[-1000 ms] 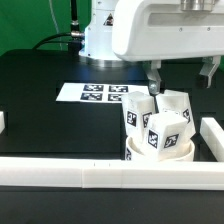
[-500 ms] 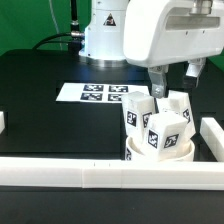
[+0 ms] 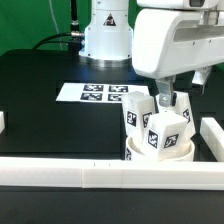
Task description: Assemble stool
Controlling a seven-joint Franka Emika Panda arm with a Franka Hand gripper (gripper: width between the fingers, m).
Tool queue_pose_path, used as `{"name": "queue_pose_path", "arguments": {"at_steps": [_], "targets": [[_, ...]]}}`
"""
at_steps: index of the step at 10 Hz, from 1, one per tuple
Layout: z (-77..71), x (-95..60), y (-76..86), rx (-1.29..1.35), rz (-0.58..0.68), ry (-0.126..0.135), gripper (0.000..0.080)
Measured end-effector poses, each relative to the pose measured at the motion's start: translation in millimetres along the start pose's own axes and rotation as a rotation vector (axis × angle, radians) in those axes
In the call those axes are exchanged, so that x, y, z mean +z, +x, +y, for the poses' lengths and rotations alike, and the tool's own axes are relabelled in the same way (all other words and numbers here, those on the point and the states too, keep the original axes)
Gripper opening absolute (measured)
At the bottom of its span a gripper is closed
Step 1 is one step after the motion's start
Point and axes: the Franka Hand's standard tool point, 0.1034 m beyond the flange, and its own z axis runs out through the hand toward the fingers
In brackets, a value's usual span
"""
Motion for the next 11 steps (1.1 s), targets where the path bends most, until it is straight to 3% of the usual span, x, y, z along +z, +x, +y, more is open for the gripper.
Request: {"name": "queue_pose_path", "arguments": {"at_steps": [1,3,4,7,11], "targets": [[0.0,0.0,0.0,0.009,0.000,0.000,0.0648],[0.4,-0.1,0.1,0.011,0.001,-0.001,0.0389],[0.7,-0.2,-0.1,0.013,0.001,-0.001,0.0334],[0.9,-0.2,-0.3,0.053,0.002,-0.001,0.0334],[1.0,0.4,-1.8,0.474,-0.003,0.002,0.0335]]}}
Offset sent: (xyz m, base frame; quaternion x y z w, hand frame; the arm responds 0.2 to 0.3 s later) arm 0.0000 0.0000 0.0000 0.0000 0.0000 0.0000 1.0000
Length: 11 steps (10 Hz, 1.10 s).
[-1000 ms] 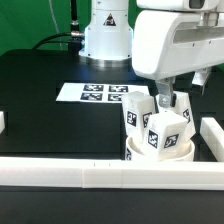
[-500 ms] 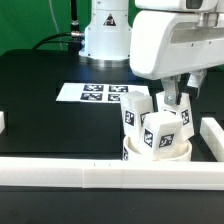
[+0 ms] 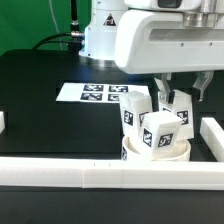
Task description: Assemble stool
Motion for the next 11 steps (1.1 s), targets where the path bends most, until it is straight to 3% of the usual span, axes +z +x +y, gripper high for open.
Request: {"name": "queue_pose_path", "arguments": {"at_steps": [5,11], "targets": [[-13.6,0.9,2.0,0.670,0.002,0.006,0.0335],[-15.9,1.5,3.7,1.025,0.005,0.024,0.0337]]}}
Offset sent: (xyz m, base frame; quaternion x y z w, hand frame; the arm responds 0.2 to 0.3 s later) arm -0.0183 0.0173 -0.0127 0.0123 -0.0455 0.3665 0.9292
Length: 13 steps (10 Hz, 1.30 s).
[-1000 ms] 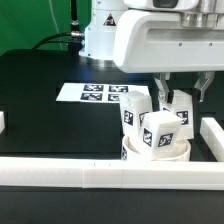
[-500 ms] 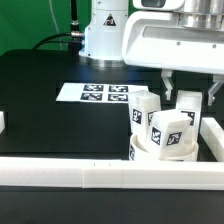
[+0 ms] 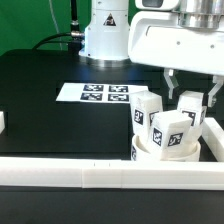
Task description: Assemble stool
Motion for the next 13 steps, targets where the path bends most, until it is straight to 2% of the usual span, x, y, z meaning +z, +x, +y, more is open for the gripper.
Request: {"name": "queue_pose_path", "arguments": {"at_steps": [1,6,8,9,11,13], "targets": [[0.4,0.1,1.6,0.116,-0.016,0.023,0.0337],[0.2,1.0,-0.7,0.646,-0.073,0.077,0.0337],[-0.4,1.6,-1.0,0.894,-0.099,0.074,0.0337],[-1.0,1.8,-0.6,1.003,-0.116,0.054,0.0337],[0.8,0.8,2.5,1.092,-0.124,0.040,0.0337],[0.3,1.6,1.2,1.124,-0.126,0.037,0.0337]]}}
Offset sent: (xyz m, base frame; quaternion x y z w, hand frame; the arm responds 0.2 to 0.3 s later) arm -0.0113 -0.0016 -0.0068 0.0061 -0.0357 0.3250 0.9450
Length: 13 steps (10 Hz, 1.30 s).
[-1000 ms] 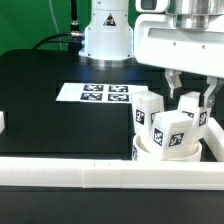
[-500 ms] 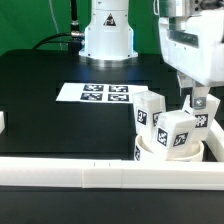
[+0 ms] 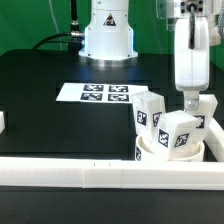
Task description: Assemble stool
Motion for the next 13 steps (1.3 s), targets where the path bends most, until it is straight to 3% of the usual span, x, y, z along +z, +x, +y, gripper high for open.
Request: {"name": "queue_pose_path", "arguments": {"at_steps": [1,2,5,7,8,11,13], "targets": [[0.2,-1.1,-0.7,-0.026,0.001,-0.006,0.0518],[-1.6,-8.8,-6.8,-0.074,-0.011,-0.016,0.0607],[-1.4,-10.2,-9.8,-0.121,-0.014,-0.012,0.0647],[-0.6,-9.6,-10.7,-0.300,-0.014,-0.013,0.0648],[3.4,-8.8,-17.3,-0.395,-0.004,-0.025,0.0648],[4.0,-9.2,-29.3,-0.813,0.002,-0.013,0.0648],[3.0,-9.0,-26.3,-0.942,0.002,-0.014,0.0648]]}}
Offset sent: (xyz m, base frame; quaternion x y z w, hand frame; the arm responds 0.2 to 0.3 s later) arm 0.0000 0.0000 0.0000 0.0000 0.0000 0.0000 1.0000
